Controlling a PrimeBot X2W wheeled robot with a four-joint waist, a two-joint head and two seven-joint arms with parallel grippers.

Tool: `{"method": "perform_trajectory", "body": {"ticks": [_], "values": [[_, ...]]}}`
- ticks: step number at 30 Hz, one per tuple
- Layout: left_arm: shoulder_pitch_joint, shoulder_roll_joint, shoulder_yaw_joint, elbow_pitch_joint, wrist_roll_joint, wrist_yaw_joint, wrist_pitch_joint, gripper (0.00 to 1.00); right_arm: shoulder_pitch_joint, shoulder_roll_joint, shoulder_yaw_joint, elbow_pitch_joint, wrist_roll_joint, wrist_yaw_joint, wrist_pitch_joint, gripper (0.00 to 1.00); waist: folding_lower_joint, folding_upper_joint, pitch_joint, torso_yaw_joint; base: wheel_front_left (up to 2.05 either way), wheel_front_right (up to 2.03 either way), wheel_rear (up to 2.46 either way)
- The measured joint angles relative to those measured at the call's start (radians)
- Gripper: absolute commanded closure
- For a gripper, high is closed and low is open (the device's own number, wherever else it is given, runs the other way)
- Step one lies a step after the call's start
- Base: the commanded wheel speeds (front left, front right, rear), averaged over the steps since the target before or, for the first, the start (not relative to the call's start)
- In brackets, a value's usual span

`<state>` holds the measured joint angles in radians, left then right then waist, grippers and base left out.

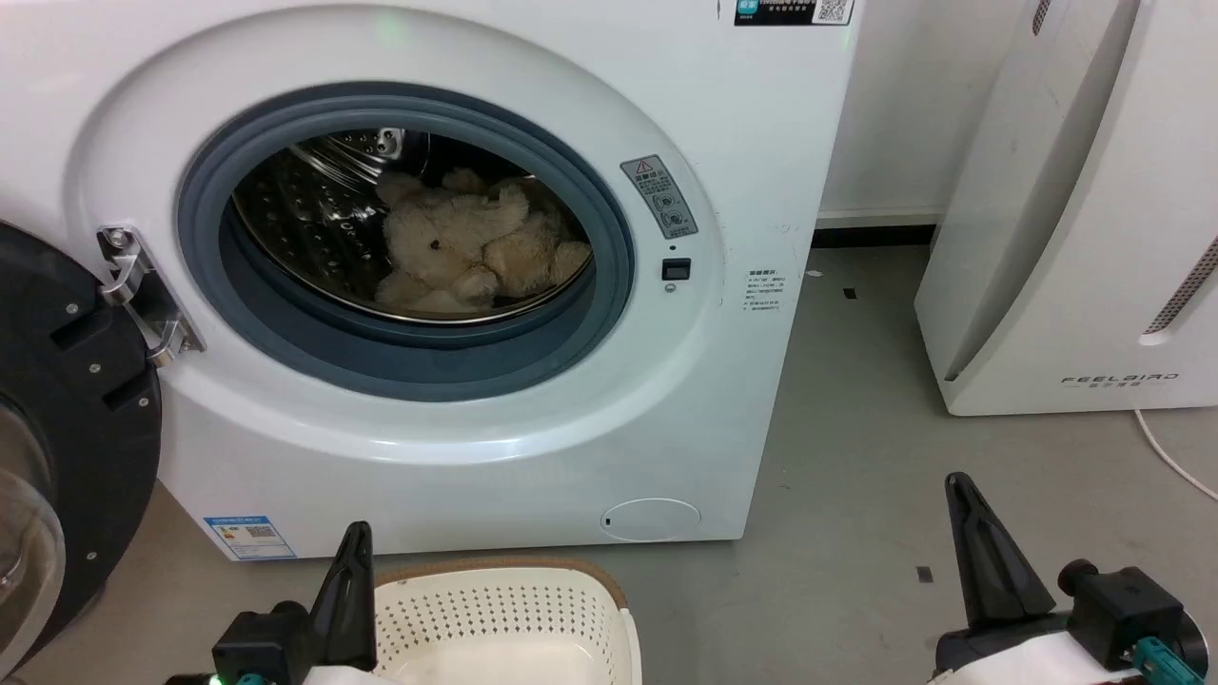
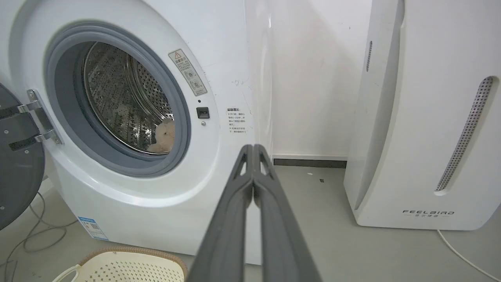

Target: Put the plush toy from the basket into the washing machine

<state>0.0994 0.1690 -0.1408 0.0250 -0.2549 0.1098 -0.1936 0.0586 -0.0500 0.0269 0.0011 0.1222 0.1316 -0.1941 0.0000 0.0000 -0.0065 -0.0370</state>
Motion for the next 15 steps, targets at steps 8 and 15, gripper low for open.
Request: {"method": "perform_trajectory", "body": {"ticks": [8, 15], "values": [[-0.003, -0.008, 0.012, -0.001, 0.02, -0.008, 0.017, 1.0, -0.002, 0.0, -0.003, 0.0, -0.014, 0.0, 0.017, 1.0, 0.0, 0.0, 0.001, 0.003, 0.0, 0.0, 0.0], [-0.015, -0.021, 0.024, -0.003, 0.038, -0.017, 0.029, 1.0, -0.007, 0.0, -0.005, 0.0, -0.025, 0.0, 0.029, 1.0, 0.0, 0.0, 0.001, 0.006, 0.0, 0.0, 0.0]]}}
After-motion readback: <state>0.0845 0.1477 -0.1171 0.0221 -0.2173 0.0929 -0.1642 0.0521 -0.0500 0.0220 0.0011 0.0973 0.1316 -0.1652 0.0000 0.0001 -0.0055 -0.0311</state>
